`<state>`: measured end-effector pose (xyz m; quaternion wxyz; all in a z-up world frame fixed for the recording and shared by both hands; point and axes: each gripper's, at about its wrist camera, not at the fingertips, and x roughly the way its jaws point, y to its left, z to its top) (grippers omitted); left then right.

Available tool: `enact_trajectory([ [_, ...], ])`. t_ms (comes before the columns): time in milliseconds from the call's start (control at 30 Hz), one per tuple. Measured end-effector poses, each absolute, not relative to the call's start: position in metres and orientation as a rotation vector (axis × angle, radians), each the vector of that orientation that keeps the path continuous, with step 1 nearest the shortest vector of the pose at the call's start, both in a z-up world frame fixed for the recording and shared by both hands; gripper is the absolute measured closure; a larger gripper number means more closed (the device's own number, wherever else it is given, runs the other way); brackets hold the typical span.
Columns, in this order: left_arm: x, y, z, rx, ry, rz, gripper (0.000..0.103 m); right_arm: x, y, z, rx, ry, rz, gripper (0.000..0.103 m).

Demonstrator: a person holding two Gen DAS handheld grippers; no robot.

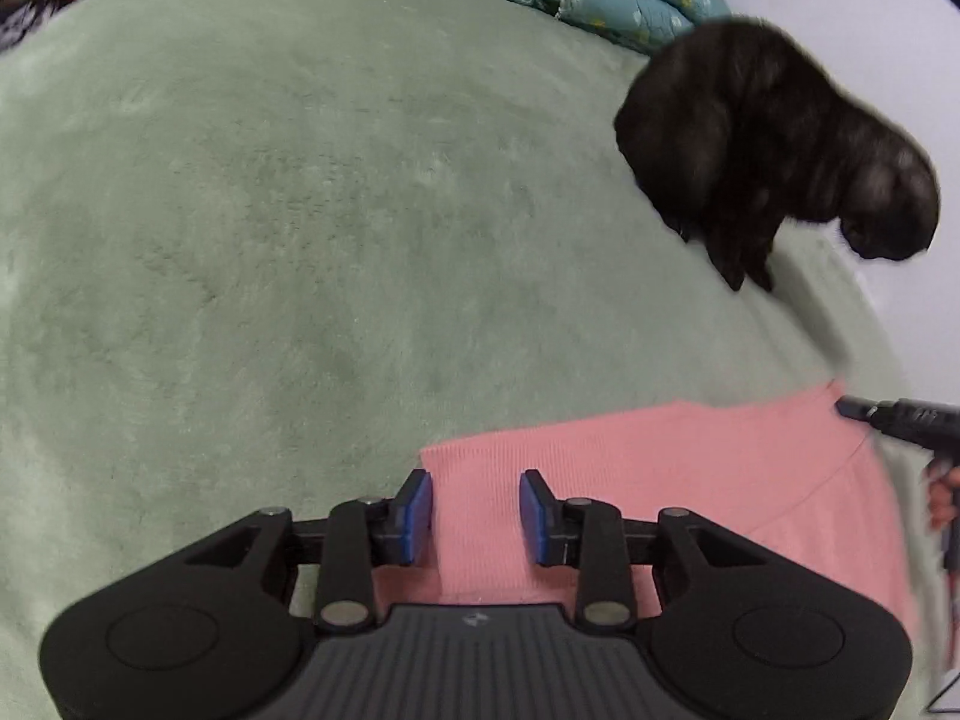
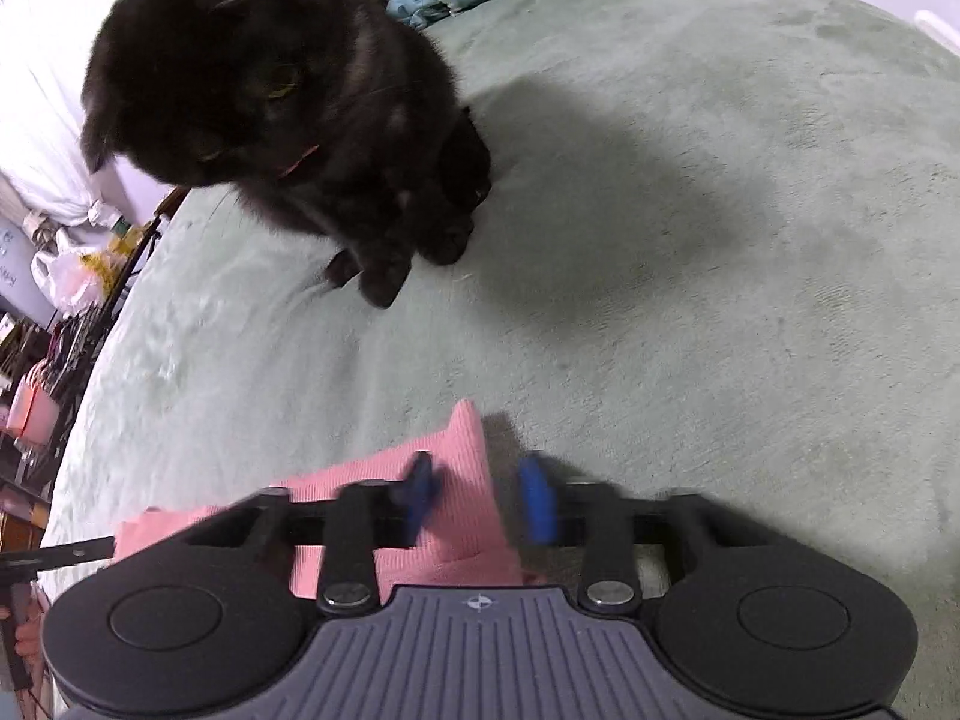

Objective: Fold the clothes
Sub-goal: 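Open both grippers and reposition them along the folded sweatshirt, then pinch the folded sweatshirt edge with the right gripper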

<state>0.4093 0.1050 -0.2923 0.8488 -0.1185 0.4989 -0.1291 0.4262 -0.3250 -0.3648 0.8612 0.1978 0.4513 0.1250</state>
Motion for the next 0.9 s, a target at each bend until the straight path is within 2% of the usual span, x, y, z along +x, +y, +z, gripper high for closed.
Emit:
enact_trajectory([
  [233, 0.373, 0.135, -0.246, -0.288, 0.846, -0.228, 0.097, 0.404, -0.317, -0.318, 0.359, 0.790, 0.313, 0.097],
  [367, 0.408, 0.137, -0.286, -0.271, 1.015, -0.180, 0.092, 0.423, -0.305, -0.342, 0.279, 0.894, 0.218, 0.093],
  [400, 0.410, 0.138, -0.289, -0.256, 1.031, -0.156, 0.092, 0.428, -0.304, -0.350, 0.250, 0.926, 0.176, 0.091],
  [467, 0.404, 0.151, -0.286, -0.216, 1.004, -0.092, 0.084, 0.422, -0.312, -0.353, 0.158, 0.927, 0.079, 0.087],
  [500, 0.397, 0.162, -0.280, -0.235, 0.974, -0.084, 0.075, 0.412, -0.325, -0.349, 0.172, 0.908, 0.050, 0.085],
  [533, 0.383, 0.178, -0.272, -0.307, 0.942, -0.101, 0.071, 0.400, -0.337, -0.343, 0.211, 0.892, 0.061, 0.085],
  [600, 0.353, 0.209, -0.257, -0.466, 0.885, -0.153, 0.068, 0.363, -0.363, -0.334, 0.323, 0.890, 0.179, 0.083],
  [667, 0.315, 0.224, -0.256, -0.586, 0.913, -0.294, 0.067, 0.321, -0.387, -0.328, 0.452, 0.907, 0.337, 0.081],
  [767, 0.268, 0.220, -0.270, -0.604, 0.987, -0.406, 0.065, 0.257, -0.405, -0.341, 0.545, 0.974, 0.471, 0.075],
  [900, 0.216, 0.209, -0.304, -0.634, 1.082, -0.446, 0.064, 0.214, -0.406, -0.365, 0.576, 1.033, 0.485, 0.074],
])
